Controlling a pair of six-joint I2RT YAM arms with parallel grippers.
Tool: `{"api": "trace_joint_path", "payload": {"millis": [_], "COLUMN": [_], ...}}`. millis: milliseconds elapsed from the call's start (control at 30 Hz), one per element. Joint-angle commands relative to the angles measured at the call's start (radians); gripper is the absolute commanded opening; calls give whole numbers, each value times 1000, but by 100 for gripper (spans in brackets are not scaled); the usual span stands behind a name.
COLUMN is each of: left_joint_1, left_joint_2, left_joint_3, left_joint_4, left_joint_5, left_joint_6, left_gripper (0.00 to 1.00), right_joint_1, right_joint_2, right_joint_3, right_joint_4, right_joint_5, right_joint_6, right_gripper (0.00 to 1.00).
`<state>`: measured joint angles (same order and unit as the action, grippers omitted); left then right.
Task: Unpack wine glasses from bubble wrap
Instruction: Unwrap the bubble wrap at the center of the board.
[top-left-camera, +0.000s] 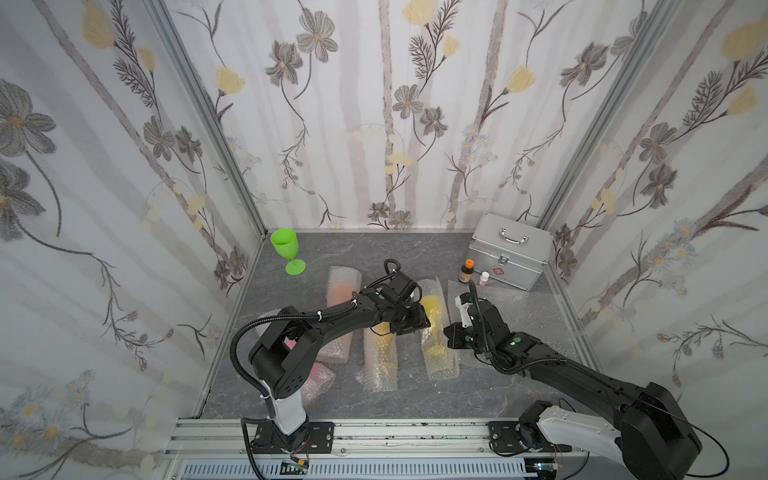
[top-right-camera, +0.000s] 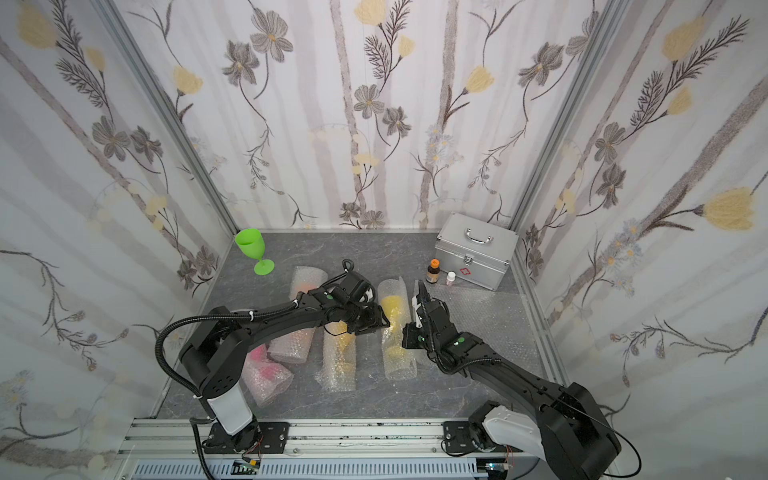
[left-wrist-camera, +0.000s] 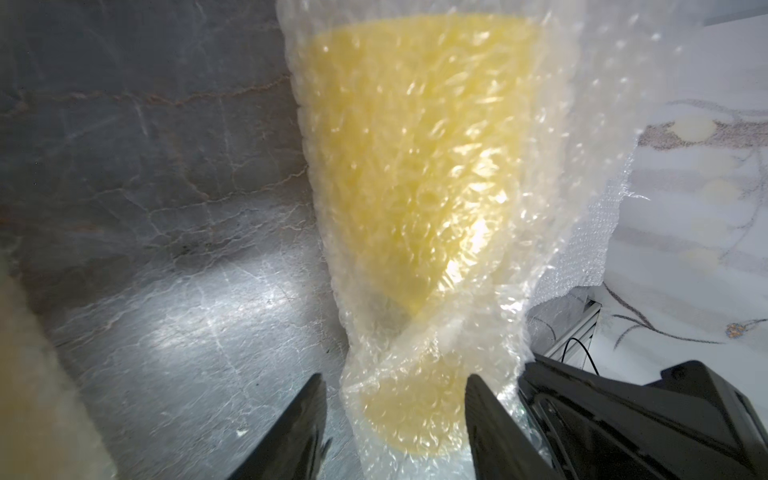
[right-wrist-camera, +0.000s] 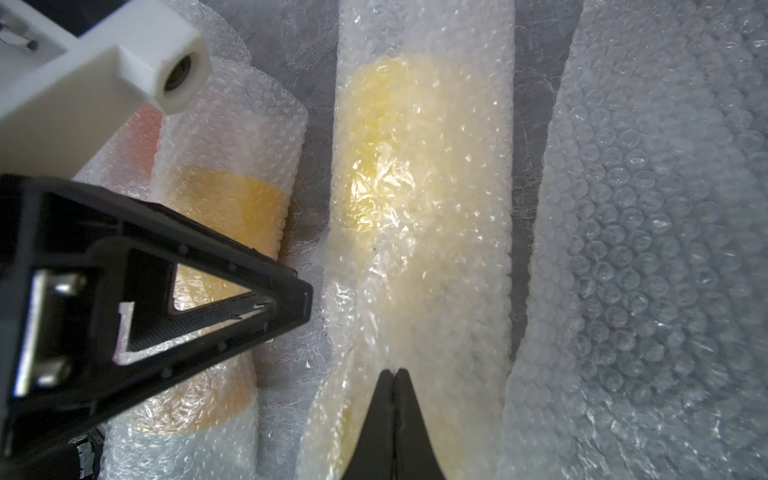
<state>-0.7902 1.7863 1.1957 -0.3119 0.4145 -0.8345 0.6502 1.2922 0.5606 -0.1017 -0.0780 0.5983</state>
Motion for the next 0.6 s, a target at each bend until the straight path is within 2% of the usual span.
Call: {"api": "trace_joint_path", "payload": {"millis": [0, 167, 433, 567], "left_joint_1": [-11, -20, -24, -24], "left_joint_2": [21, 52, 78, 82], "left_joint_3": [12, 20, 34, 37], "left_joint_4": [27, 39, 45, 45], "left_joint_5": [-3, -14, -31, -31], "left_joint_6": [-11, -12, -9, -6], "left_gripper": [55, 54, 43, 29], "right_joint_1": [-2, -3, -3, 0], "right_joint_2": [-4, 2, 15, 23], "right_joint_3": [-6, -3, 9, 15], "right_joint_4": [59, 60, 55, 53], "right_joint_5": [-23, -22, -24, -20], "right_joint_6": [15, 13, 9, 5], "right_gripper": [6, 7, 8, 9]}}
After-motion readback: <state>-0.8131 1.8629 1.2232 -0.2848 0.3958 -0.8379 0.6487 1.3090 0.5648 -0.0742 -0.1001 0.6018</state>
